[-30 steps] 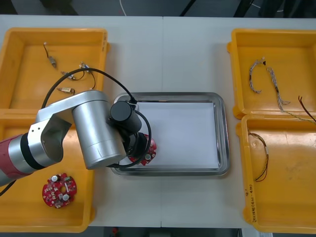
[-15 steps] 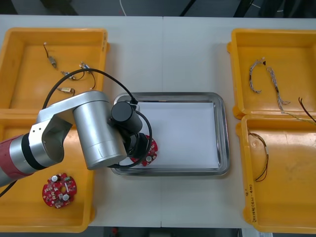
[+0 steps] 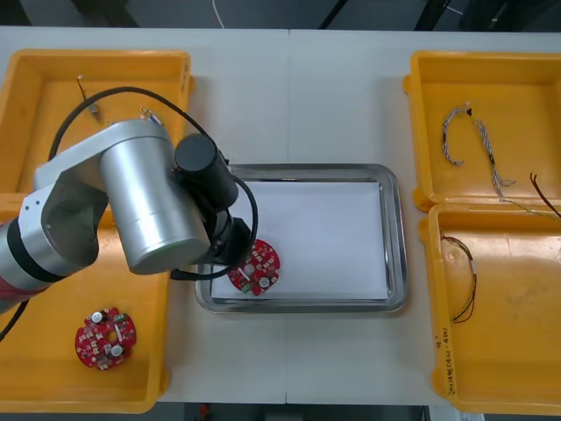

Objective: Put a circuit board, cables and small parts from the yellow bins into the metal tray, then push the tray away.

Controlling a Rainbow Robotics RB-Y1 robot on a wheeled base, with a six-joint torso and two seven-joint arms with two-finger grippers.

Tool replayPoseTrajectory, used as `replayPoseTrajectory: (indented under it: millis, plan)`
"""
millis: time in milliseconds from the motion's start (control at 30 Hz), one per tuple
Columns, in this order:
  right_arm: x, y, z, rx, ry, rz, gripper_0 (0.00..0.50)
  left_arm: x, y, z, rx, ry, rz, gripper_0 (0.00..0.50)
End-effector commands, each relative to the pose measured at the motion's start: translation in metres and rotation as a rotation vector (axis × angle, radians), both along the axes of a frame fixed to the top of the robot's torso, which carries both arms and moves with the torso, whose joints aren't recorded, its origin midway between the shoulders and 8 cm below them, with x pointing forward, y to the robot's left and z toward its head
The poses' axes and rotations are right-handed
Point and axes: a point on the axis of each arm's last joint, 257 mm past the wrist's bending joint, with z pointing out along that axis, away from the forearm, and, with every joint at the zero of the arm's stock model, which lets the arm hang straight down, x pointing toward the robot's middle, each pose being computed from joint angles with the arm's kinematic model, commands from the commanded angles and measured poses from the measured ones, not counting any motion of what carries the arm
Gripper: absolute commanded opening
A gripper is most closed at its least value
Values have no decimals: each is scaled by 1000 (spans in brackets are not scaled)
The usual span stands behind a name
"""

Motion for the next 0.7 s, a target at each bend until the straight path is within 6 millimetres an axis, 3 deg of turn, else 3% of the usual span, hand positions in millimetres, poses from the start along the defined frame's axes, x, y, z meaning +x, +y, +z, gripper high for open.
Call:
replayPoseTrajectory:
  millis: [33, 333, 633, 700]
  plan:
    - [3, -5, 8, -44, -16, 36, 0, 8, 12, 47, -10, -54, 4, 500]
    - [3, -5, 8, -44, -14, 38, 0, 9, 50, 85, -12, -37, 76, 500]
    - [3, -2, 10, -43, -18, 53, 0, 28, 70, 124, -76, -92, 113, 500]
    - [4, 4, 17, -42, -30, 79, 0, 36, 82, 132, -72, -106, 119, 500]
